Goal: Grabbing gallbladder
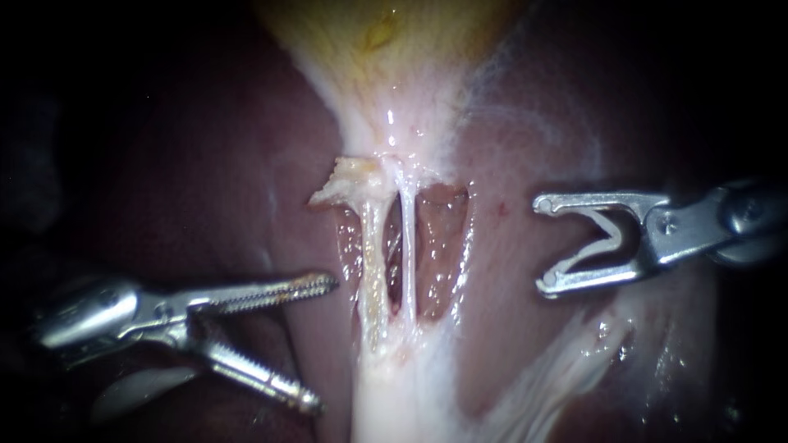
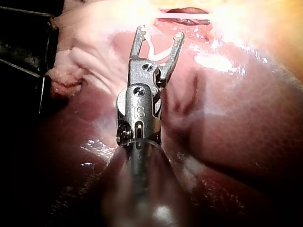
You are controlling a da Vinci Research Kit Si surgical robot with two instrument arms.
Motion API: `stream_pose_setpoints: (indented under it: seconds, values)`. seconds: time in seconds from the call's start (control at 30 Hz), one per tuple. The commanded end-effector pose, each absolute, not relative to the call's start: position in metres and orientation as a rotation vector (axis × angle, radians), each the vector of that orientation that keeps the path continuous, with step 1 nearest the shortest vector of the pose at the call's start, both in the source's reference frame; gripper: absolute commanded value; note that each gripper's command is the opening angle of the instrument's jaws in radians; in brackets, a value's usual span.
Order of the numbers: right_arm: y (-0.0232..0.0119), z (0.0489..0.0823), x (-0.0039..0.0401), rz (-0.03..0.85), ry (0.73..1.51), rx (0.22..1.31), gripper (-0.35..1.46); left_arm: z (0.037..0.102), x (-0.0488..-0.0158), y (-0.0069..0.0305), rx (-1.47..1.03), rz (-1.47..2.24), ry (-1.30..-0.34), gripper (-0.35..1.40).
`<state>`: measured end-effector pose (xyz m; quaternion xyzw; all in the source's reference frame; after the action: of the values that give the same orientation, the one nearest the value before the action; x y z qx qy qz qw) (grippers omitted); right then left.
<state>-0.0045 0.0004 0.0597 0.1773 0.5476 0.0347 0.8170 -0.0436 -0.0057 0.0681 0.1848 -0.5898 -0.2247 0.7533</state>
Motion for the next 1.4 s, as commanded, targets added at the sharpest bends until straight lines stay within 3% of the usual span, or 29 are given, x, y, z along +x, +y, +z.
stream_pose_setpoints:
  seconds: [0.03, 0.43, 0.93, 1.4]
  values:
    - [0.0004, 0.0597, -0.0045, 0.074, 1.167, 0.378, 0.45, 0.0681, -0.0436, -0.0057, 0.404, -0.491, -1.287, 0.91]
    - [0.0004, 0.0597, -0.0045, 0.074, 1.167, 0.378, 0.45, 0.0673, -0.0417, -0.0037, 0.404, -0.506, -1.284, 0.93]
    - [0.0004, 0.0597, -0.0046, 0.074, 1.167, 0.378, 0.44, 0.067, -0.0391, 0.0052, 0.335, -0.572, -1.272, 0.91]
    - [0.0004, 0.0598, -0.0045, 0.074, 1.167, 0.378, 0.44, 0.0711, -0.0414, 0.0082, 0.301, -0.599, -1.257, 0.83]
